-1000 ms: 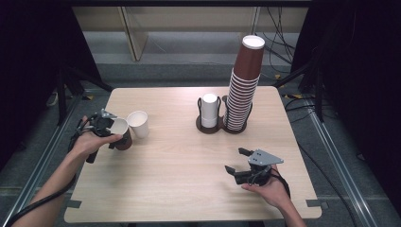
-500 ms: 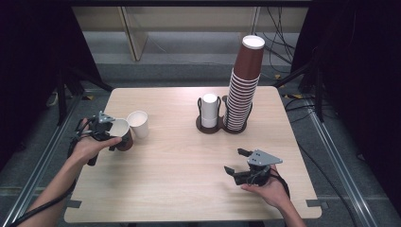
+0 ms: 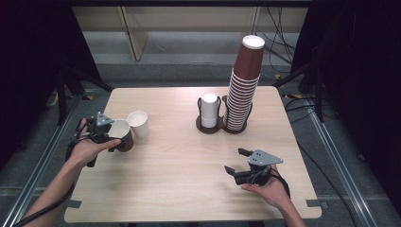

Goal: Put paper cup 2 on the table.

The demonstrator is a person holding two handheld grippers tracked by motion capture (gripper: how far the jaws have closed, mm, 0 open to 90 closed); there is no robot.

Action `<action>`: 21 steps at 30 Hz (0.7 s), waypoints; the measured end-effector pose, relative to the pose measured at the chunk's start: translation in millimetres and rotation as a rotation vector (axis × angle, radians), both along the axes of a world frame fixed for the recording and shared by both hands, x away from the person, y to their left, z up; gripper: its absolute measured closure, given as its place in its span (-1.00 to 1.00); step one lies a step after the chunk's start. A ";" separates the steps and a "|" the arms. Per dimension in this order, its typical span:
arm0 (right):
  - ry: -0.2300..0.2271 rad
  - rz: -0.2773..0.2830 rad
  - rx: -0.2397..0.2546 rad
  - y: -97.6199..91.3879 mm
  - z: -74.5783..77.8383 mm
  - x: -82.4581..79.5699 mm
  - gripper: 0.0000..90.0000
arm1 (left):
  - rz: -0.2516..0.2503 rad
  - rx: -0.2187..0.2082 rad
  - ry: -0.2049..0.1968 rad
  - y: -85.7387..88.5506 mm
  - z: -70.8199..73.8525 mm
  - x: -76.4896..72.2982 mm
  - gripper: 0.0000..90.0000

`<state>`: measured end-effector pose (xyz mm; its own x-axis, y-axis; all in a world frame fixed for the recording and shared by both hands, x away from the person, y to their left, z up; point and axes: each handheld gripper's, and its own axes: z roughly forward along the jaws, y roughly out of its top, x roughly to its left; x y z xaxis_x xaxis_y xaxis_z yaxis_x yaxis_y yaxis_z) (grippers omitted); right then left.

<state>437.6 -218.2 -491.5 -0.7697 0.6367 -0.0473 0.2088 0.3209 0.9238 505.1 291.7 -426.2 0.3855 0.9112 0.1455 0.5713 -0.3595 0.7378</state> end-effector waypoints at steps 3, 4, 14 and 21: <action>0.003 0.001 0.005 0.5 0.3 -0.3 -0.66 | 0.004 -0.011 -0.009 0.5 0.1 -0.1 -1.00; 0.009 0.002 0.007 0.5 0.4 -0.4 -0.66 | 0.002 -0.007 -0.009 0.6 0.5 -0.7 -1.00; 0.009 -0.006 0.003 -0.4 -0.1 -0.5 -0.66 | -0.027 -0.025 -0.047 1.1 2.1 -6.2 -1.00; 0.010 -0.006 0.005 -0.1 0.1 -1.2 -0.66 | -0.018 -0.074 -0.086 0.2 3.3 -12.9 -1.00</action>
<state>436.4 -218.3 -491.4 -0.7660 0.6419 -0.0365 0.2198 0.3147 0.9234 492.2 291.8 -422.9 0.3911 0.9136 0.1111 0.4989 -0.3119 0.8086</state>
